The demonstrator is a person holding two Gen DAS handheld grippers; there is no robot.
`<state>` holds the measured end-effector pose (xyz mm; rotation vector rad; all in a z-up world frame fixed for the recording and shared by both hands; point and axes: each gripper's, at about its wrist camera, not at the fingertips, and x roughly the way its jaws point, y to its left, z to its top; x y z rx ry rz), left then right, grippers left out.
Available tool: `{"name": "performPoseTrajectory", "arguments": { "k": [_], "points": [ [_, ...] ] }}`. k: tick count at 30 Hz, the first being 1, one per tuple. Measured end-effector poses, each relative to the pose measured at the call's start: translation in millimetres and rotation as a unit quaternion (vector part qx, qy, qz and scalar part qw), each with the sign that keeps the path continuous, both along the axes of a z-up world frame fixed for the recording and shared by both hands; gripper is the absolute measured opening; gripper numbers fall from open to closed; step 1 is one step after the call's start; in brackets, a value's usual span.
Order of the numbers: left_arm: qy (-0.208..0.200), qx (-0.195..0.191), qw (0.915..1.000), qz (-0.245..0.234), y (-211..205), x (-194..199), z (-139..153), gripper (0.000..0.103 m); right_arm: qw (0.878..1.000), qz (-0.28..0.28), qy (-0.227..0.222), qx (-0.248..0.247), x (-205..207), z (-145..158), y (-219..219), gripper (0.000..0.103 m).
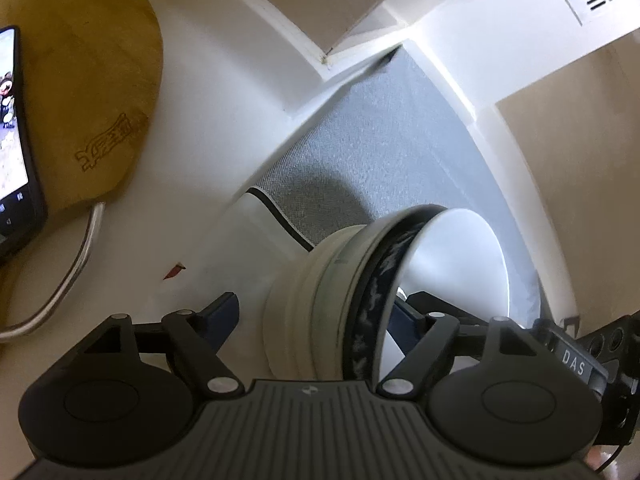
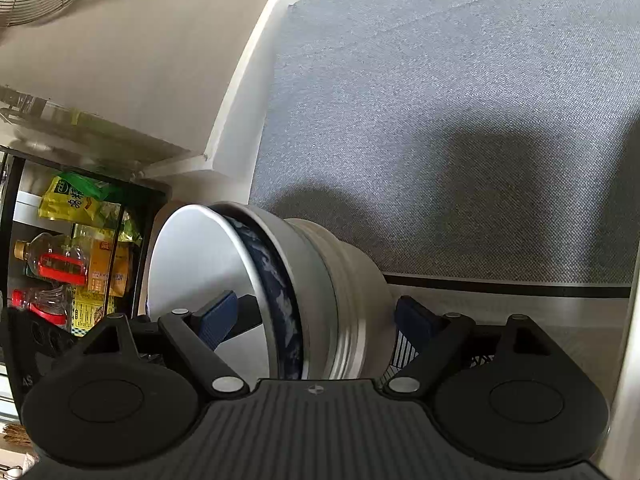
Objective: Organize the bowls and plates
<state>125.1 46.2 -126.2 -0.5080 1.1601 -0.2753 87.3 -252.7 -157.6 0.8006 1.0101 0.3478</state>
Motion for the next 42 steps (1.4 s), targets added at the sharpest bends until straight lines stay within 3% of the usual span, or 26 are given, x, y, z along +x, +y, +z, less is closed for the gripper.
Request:
{"name": "performPoseTrajectory", "arguments": {
  "k": [4,7,11,15,25,30,38,42],
  "points": [
    [-0.007,-0.007,0.9999,0.007,2.3,-6.3,0.4,0.084,1.0,0.001,-0.001,0.002,0.7,-0.3,-1.7,0.091],
    [0.012,-0.027,0.9995,0.006,8.5,-6.9,2.2,0.082,1.0,0.005,-0.003,0.007,1.0,-1.1,-1.7,0.093],
    [0.013,-0.035,0.9991,-0.019,1.5,-12.7,2.7,0.082,1.0,0.015,-0.006,0.0,3.2,0.5,1.5,0.099],
    [0.019,-0.046,0.9984,-0.028,-2.6,-9.6,-4.3,0.086,1.0,0.019,-0.005,-0.006,5.2,2.3,3.9,0.1],
    [0.004,-0.058,0.9975,-0.04,8.9,-13.1,-6.1,0.085,1.0,0.029,-0.007,-0.009,9.2,3.4,4.1,0.1],
    [0.021,-0.111,0.9935,-0.014,29.3,-8.3,-17.0,0.077,0.999,0.033,-0.004,-0.021,13.6,6.3,5.3,0.096],
    [0.018,-0.097,0.9951,-0.002,23.7,-7.3,-10.2,0.082,0.999,0.033,-0.02,-0.02,22.2,4.4,6.0,0.097],
    [-0.004,-0.079,0.9968,-0.013,20.9,-12.4,-7.2,0.077,0.998,0.04,-0.032,-0.029,19.3,3.8,5.2,0.092]
  ]
}}
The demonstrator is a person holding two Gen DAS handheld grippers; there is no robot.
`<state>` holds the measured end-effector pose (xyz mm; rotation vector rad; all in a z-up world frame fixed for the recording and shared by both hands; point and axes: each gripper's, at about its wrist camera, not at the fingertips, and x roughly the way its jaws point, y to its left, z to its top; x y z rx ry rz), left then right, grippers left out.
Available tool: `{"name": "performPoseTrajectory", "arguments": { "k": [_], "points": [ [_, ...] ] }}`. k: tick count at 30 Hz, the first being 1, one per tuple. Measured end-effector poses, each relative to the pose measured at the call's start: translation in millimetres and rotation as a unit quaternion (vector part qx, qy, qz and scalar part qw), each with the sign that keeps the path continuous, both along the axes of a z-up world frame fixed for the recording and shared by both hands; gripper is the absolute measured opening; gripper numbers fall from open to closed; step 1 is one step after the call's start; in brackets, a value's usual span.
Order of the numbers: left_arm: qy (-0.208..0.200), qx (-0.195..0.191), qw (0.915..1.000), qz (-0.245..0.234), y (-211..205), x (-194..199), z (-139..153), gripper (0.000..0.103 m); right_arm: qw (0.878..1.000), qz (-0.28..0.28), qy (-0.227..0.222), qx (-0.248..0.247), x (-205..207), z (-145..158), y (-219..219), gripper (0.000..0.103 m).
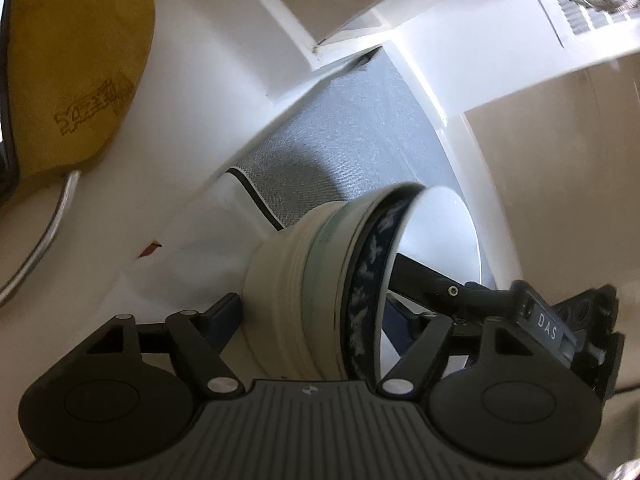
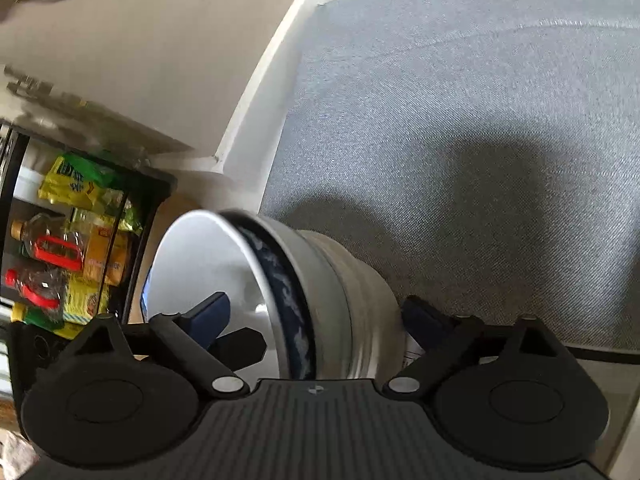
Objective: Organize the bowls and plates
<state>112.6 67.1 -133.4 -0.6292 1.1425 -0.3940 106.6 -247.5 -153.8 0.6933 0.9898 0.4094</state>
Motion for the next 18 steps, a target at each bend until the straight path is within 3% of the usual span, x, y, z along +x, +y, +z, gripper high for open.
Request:
{"name": "performPoseTrajectory", "arguments": {
  "k": [5,18],
  "points": [
    [-0.022,0.016,0.9995,-0.018,-5.3,-4.5,2.8,0.077,0.999,-0.002,-0.019,-0.039,-5.1,2.7,6.8,0.078],
    [-0.005,-0.001,0.9999,-0.013,-1.3,-4.4,1.5,0.077,0.998,0.002,-0.015,-0.06,-1.4,5.5,12.7,0.075]
  ]
}}
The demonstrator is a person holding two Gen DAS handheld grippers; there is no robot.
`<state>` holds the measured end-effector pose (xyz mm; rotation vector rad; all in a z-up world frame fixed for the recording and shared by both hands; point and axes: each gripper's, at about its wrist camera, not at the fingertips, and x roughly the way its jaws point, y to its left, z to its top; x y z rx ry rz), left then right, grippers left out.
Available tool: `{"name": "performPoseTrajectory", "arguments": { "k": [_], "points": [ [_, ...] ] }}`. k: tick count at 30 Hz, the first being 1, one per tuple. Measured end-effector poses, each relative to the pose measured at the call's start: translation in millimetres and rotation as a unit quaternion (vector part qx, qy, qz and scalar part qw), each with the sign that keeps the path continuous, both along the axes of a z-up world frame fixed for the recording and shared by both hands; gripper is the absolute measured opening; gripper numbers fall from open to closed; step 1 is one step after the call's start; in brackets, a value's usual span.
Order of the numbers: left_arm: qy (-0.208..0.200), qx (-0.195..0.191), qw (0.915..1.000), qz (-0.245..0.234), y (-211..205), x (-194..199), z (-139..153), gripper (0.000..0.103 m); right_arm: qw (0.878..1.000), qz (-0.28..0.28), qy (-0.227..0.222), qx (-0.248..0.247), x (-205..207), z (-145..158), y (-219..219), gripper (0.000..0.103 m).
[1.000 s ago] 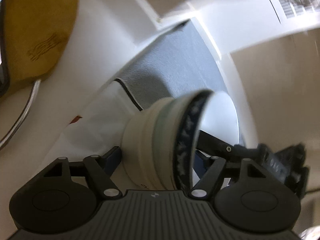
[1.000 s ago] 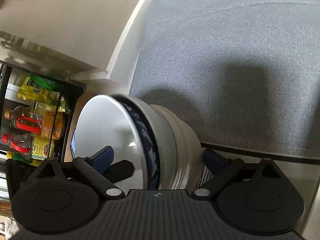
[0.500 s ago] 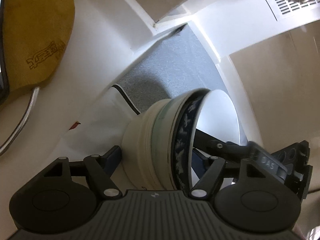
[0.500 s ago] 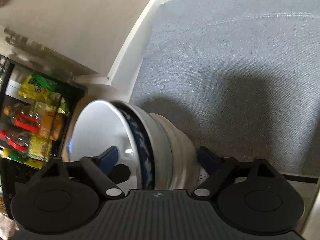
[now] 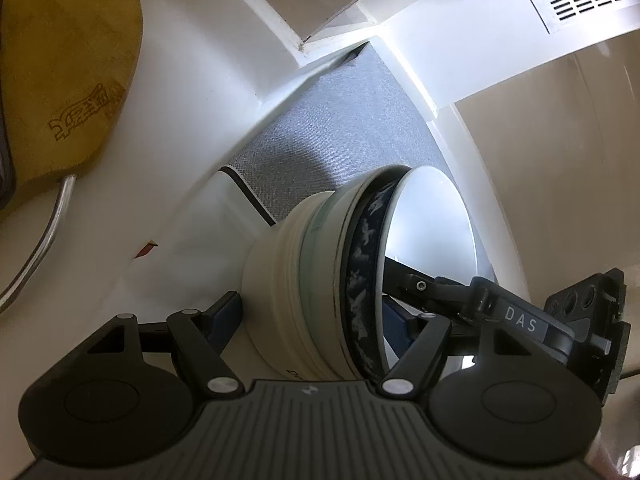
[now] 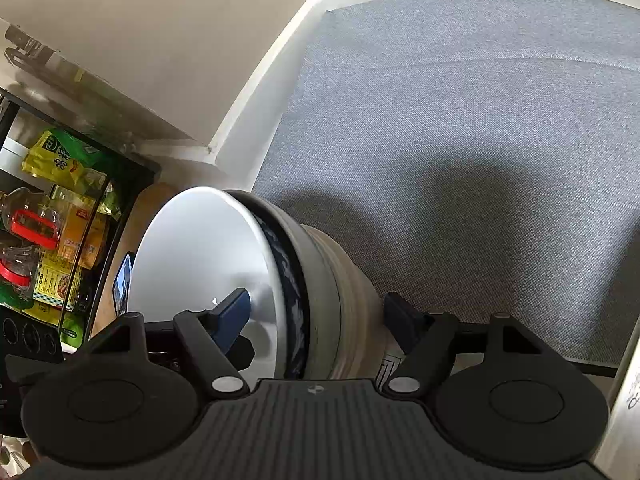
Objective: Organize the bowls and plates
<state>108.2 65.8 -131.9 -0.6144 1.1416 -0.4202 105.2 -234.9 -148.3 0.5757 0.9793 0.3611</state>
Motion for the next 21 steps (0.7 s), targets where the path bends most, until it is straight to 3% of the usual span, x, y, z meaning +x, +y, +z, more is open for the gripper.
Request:
{"name": "performPoseTrajectory", "arguments": {
  "k": [21],
  "points": [
    [-0.006,0.014,0.9999,-0.007,-6.9,1.4,0.7,0.078,1.0,0.0,-0.004,-0.004,-1.9,1.8,0.4,0.072]
  ]
}}
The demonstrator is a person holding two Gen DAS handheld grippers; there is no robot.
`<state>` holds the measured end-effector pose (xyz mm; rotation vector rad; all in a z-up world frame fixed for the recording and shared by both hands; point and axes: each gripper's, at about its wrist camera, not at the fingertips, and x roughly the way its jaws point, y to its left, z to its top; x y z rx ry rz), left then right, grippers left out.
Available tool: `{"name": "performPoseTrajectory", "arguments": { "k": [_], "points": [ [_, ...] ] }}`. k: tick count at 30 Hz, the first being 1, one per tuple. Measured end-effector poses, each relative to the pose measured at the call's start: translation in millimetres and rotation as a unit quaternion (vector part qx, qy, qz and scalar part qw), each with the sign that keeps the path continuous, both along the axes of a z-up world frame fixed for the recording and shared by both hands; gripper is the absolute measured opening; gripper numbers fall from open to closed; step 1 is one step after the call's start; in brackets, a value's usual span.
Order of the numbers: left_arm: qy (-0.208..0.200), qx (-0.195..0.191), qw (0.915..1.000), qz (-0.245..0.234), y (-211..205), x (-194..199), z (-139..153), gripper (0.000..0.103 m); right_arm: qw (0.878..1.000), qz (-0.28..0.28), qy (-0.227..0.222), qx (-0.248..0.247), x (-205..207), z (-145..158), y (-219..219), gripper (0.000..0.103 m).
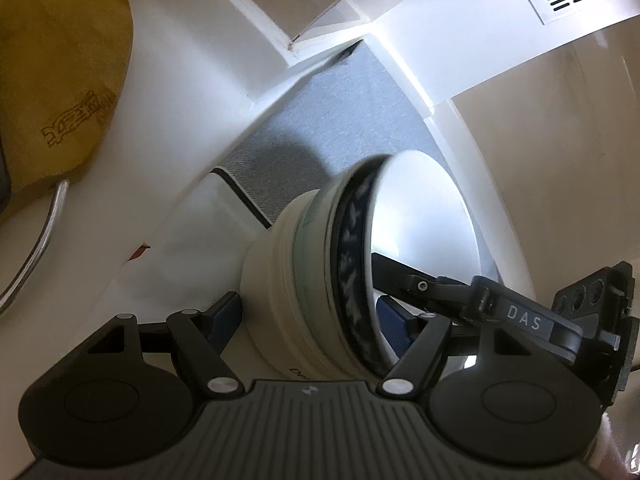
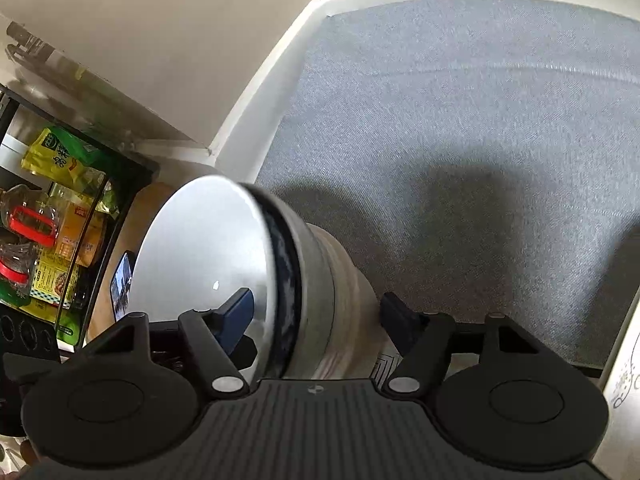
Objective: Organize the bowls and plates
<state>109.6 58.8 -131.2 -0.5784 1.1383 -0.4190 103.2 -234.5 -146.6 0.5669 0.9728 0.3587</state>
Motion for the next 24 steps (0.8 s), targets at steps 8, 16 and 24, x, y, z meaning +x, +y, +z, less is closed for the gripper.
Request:
{"name": "performPoseTrajectory", "arguments": {
  "k": [8,16,24],
  "points": [
    [0.008,-0.011,0.9999,0.01,3.6,4.5,-4.0,0.078,1.0,0.0,0.004,0.012,5.3,-5.2,-3.7,0.071],
    [0.025,-0.038,0.9986,0.028,7.7,12.3,-7.4,0.082,1.0,0.0,-0.014,0.0,11.1,-5.7,-2.3,0.079],
    [0.017,-0.066,0.9974,0.023,18.0,12.7,-10.8,0.082,1.0,0.002,0.003,0.027,13.7,-10.1,-6.7,0.075]
  ]
}}
